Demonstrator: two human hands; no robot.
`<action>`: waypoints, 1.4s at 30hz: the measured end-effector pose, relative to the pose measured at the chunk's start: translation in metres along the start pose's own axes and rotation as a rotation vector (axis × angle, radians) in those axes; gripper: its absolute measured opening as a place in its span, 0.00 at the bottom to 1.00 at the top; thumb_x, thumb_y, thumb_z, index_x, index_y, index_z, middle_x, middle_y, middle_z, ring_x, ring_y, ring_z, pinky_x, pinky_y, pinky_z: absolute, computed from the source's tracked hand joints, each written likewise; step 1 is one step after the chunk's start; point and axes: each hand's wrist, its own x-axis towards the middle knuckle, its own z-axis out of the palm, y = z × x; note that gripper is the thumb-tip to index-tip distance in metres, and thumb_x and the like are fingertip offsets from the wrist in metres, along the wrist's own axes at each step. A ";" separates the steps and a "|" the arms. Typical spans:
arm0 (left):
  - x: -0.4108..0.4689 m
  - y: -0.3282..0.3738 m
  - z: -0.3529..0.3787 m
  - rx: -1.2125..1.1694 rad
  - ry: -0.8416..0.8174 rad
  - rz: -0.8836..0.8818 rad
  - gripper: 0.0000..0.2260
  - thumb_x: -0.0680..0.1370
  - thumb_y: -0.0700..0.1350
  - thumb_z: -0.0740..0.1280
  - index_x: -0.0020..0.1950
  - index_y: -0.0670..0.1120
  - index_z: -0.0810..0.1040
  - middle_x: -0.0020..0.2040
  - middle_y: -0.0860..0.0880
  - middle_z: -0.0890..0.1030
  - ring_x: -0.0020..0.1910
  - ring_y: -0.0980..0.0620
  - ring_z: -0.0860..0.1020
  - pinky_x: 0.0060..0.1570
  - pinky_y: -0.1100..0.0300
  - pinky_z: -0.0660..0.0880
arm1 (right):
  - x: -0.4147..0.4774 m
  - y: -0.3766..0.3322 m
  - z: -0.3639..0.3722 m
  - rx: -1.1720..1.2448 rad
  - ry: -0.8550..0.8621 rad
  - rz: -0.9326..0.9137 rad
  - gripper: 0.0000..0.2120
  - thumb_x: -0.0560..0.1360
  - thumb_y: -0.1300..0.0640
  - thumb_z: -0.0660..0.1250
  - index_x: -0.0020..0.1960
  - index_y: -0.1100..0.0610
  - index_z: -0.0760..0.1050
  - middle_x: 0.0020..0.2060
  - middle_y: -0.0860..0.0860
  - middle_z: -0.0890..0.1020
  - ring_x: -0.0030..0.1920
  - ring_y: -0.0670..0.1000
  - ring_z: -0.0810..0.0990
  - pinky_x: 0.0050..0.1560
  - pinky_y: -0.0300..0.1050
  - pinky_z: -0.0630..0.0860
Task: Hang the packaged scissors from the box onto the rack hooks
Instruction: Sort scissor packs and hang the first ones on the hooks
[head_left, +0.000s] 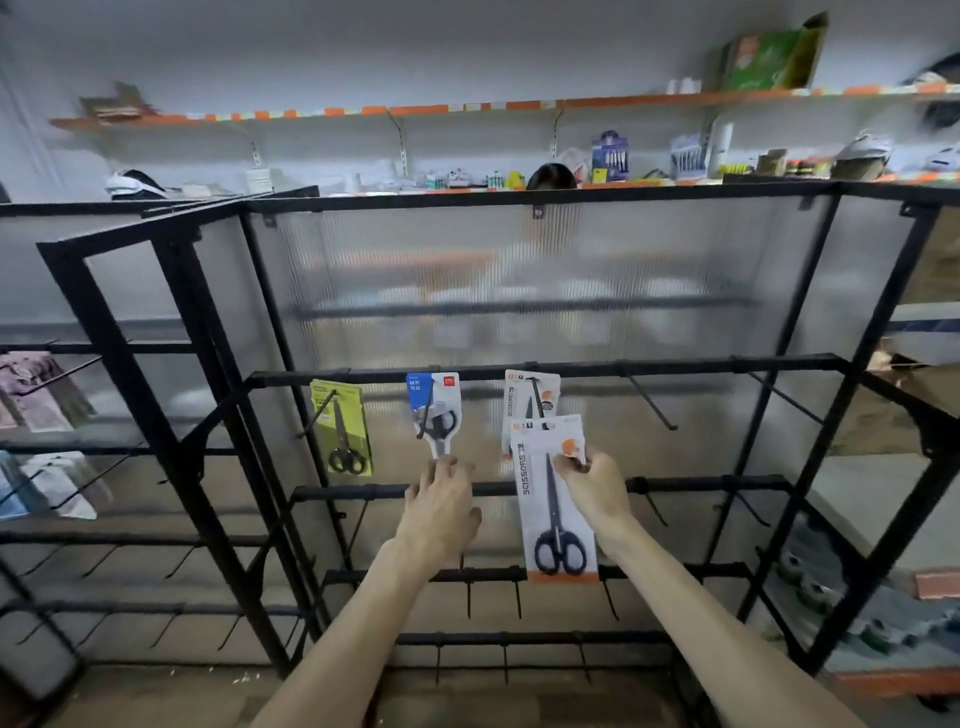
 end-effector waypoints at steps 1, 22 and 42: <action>0.008 -0.001 0.003 -0.009 -0.007 -0.007 0.28 0.81 0.44 0.67 0.79 0.48 0.61 0.77 0.46 0.61 0.78 0.44 0.59 0.74 0.42 0.63 | 0.003 0.003 0.001 0.016 -0.007 -0.013 0.06 0.81 0.57 0.65 0.55 0.59 0.78 0.48 0.51 0.86 0.44 0.48 0.85 0.40 0.41 0.79; 0.086 0.007 0.027 -0.019 -0.024 -0.051 0.25 0.80 0.43 0.67 0.76 0.47 0.65 0.75 0.48 0.64 0.76 0.46 0.62 0.70 0.47 0.68 | 0.040 0.018 0.001 0.049 -0.010 -0.066 0.11 0.78 0.56 0.67 0.39 0.59 0.72 0.31 0.50 0.72 0.29 0.43 0.67 0.30 0.34 0.64; 0.046 -0.026 0.004 0.065 -0.116 -0.049 0.27 0.79 0.41 0.65 0.77 0.46 0.62 0.75 0.46 0.64 0.74 0.43 0.63 0.71 0.43 0.68 | 0.084 0.041 0.050 -0.643 0.298 -0.066 0.17 0.78 0.53 0.69 0.60 0.61 0.68 0.55 0.58 0.76 0.55 0.58 0.77 0.56 0.54 0.76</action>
